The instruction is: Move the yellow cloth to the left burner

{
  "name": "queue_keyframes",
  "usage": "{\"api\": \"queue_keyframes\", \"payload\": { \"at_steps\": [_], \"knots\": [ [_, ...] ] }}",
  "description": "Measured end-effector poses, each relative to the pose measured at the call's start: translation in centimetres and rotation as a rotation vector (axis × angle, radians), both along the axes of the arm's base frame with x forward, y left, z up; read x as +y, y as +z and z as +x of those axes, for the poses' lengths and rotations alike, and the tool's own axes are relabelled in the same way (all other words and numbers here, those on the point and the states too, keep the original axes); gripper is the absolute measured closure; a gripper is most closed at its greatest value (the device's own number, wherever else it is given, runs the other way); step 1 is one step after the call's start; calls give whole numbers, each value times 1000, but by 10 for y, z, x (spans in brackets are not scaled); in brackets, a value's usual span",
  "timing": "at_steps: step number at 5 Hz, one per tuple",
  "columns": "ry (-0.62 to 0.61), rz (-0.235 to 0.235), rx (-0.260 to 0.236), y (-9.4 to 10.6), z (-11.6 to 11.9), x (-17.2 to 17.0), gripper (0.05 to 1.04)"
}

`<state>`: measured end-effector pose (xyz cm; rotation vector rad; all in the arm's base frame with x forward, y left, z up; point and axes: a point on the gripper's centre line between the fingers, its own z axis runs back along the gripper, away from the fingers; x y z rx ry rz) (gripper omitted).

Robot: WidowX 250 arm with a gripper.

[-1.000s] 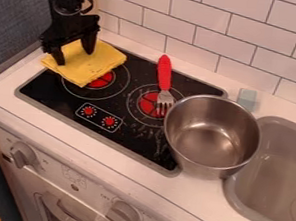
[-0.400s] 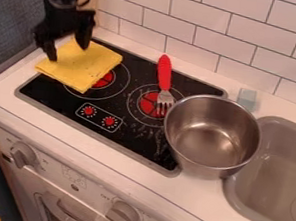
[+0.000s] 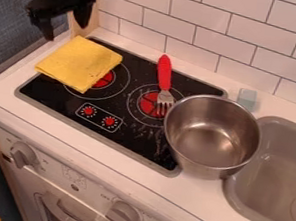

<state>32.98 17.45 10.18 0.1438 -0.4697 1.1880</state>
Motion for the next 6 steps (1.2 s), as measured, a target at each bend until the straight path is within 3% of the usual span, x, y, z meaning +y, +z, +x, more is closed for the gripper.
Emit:
{"api": "queue_keyframes", "payload": {
  "at_steps": [1, 6],
  "knots": [
    [-47, 70, -38, 29, -5, -25, 83],
    [-34, 74, -41, 31, -7, -22, 83]
  ]
}}
